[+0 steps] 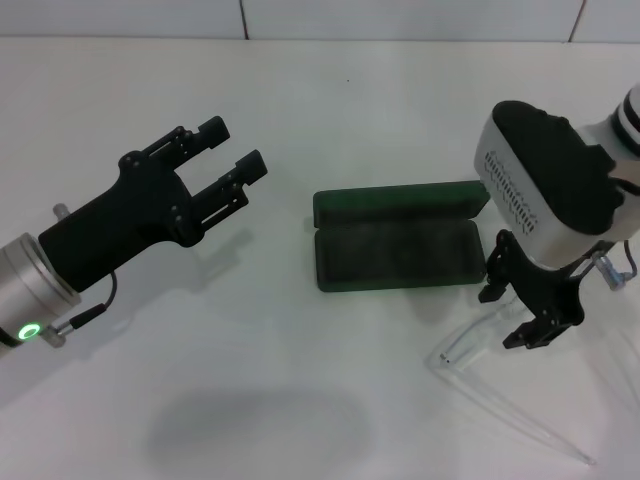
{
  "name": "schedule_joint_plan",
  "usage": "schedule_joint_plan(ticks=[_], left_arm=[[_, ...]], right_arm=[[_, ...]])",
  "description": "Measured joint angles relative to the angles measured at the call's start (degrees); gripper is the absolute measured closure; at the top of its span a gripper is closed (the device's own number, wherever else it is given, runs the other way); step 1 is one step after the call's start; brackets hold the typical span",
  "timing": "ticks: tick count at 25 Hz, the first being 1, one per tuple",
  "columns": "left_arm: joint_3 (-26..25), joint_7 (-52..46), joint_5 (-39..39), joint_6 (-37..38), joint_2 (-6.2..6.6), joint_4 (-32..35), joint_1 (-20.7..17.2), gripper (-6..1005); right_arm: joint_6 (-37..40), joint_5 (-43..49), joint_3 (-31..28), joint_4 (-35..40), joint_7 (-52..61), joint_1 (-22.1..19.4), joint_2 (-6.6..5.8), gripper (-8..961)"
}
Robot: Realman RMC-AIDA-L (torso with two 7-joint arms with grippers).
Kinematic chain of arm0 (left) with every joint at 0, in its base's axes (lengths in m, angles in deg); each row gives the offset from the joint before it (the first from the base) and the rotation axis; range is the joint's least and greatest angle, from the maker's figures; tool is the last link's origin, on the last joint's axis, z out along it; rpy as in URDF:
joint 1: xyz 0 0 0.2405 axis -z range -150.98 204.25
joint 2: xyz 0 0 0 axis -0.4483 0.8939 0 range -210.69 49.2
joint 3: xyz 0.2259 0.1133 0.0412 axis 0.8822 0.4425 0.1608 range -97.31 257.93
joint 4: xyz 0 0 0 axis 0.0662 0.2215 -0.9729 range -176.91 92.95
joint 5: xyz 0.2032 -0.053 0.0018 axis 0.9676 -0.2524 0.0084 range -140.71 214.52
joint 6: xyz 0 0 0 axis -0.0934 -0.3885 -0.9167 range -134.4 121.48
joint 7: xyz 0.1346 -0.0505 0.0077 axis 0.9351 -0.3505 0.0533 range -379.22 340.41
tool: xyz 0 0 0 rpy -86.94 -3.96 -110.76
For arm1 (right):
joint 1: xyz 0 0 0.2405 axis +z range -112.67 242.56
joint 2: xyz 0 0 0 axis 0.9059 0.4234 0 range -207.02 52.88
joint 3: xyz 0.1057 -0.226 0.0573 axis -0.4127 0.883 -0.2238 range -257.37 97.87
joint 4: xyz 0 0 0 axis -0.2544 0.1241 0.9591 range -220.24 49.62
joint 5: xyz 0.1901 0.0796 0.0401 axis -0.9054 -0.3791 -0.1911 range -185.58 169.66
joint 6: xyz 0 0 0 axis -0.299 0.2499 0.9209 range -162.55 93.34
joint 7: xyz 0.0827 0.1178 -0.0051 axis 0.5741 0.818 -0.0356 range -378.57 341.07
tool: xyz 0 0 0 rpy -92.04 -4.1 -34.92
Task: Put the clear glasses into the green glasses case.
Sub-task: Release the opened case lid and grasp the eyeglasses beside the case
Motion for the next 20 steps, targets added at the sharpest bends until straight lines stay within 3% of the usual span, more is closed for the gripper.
schedule_joint_plan(ticks=[12,20], left_arm=[[0.03,0.87,-0.11,0.02,-0.07,-0.04,0.54,340],[0.06,0.94,-0.15,0.02,-0.09,-0.16,0.64,339]], right_arm=[[-2.37,2.18,6.13,-2.88,1.58,2.08,0.4,415],[-3.8,1.62,6.39,-2.58,1.63,2.18,0.51,523]])
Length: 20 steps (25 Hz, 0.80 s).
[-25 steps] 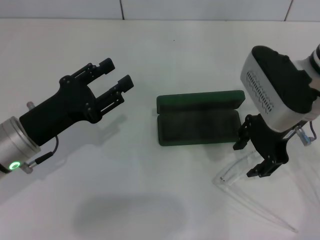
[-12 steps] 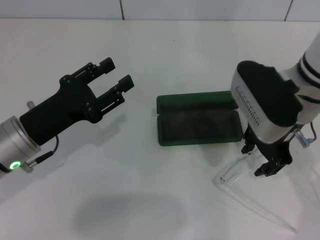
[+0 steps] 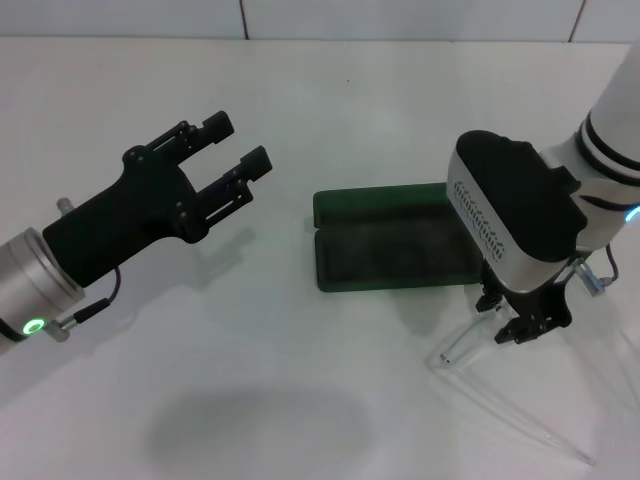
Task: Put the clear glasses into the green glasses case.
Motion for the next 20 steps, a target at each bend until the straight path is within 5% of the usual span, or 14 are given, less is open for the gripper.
schedule_joint_plan(ticks=[20], left_arm=[[-0.06,0.44,-0.44,0.0,0.0,-0.58,0.44,338]], right_arm=[[-0.95,-2.87,0.19,0.27,-0.64,-0.65,-0.13,806]])
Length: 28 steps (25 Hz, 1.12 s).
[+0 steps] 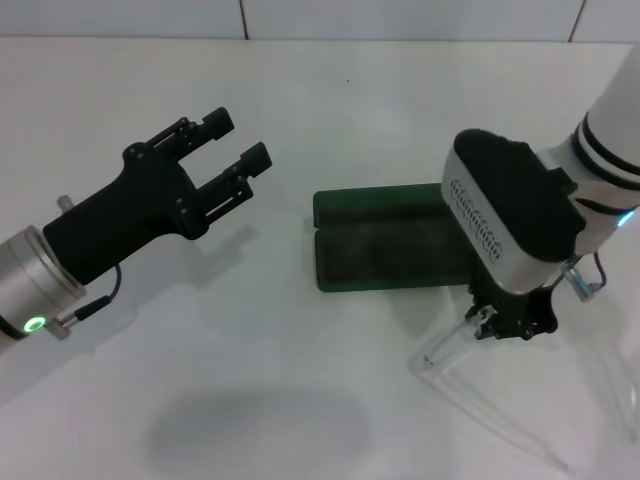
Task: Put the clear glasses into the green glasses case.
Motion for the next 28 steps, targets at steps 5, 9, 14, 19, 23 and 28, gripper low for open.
schedule_joint_plan(ticks=[5,9,14,19,23,28], left_arm=[[0.0,0.18,-2.86,-0.01,0.0,-1.48,-0.44,338],[-0.05,-0.01,-5.45,0.0,0.28,-2.37,-0.83,337],[-1.43,0.92,-5.71,1.08,0.36,-1.11,-2.38,338],[-0.92,3.42,-4.87,4.27,0.35,-0.01,-3.03,342],[2.33,8.58,-3.35,7.44,0.08,-0.4,-1.51,344],[10.8,11.86,-3.2,9.32,0.06,-0.27,3.38,345]], right_arm=[[1.79,-3.05,-6.9,3.84,-3.02,-4.07,-0.22,835],[1.21,-7.16,-15.6,7.2,-4.79,-9.28,-0.22,835],[-8.44,-17.02,-22.66,7.18,-5.44,-16.81,-0.15,834],[-15.49,-30.96,-23.55,2.54,-7.18,-21.88,-0.11,833],[-16.39,-40.64,-25.04,-3.48,-7.68,-22.25,-0.38,832],[-11.87,-46.72,-29.85,-13.82,-8.14,-18.94,-0.66,831]])
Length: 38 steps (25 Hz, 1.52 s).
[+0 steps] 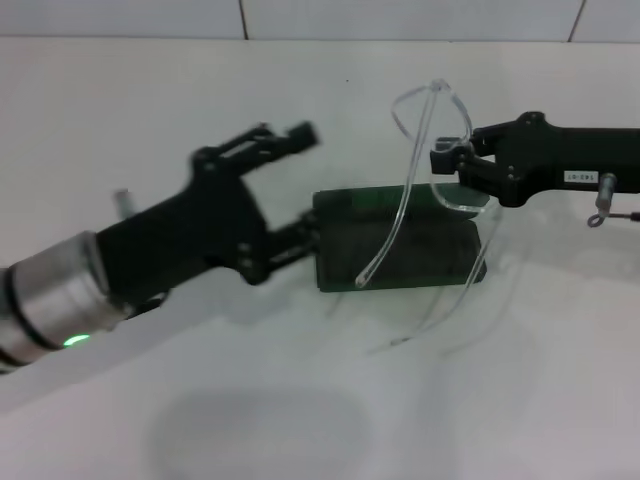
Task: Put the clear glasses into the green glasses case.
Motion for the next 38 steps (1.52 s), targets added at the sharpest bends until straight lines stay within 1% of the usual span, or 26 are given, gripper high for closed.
schedule_joint_plan(ticks=[1,3,6,9,12,16,22,28,32,38], left_arm=[[0.82,0.04,0.05,0.01,0.04,-0.03,0.67,345],[3.99,0.02,0.44,0.01,0.15,-0.24,3.52,345],[6.37,-0.17,1.87,-0.26,0.11,-0.4,6.3,345],[7.25,-0.24,3.66,-0.35,-0.05,-0.48,7.81,346],[8.75,-0.36,4.26,-0.84,-0.07,-0.64,8.56,346],[11.48,-0.36,4.35,-3.35,-0.07,-0.67,8.77,346],[12.04,-0.34,4.24,-4.92,-0.11,-0.65,7.88,347],[11.33,-0.32,3.06,-4.26,0.22,0.91,6.3,348],[10.61,-0.53,2.99,-1.85,0.34,2.21,5.27,348],[7.09,-0.97,2.8,0.66,0.22,3.71,3.56,349]], right_arm=[[1.58,-0.17,-1.05,-1.69,0.0,0.89,-0.07,830],[5.17,-0.34,-3.18,-4.88,0.0,2.56,-0.31,830],[8.95,-0.46,-4.96,-8.76,0.01,4.37,-0.71,829],[9.97,-0.48,-5.2,-10.13,0.04,4.99,-0.52,829],[10.57,-0.48,-4.99,-10.53,0.12,5.05,-0.23,828],[11.87,-0.88,-5.14,-11.68,0.39,5.27,-0.06,827],[13.23,-1.95,-5.25,-12.39,0.51,5.5,0.0,826],[12.67,-2.1,-5.37,-12.86,0.53,5.33,-0.04,825],[11.96,-2.12,-5.46,-12.89,0.54,5.19,-0.14,824],[10.46,-1.71,-5.35,-12.9,0.55,5.25,-0.25,823]])
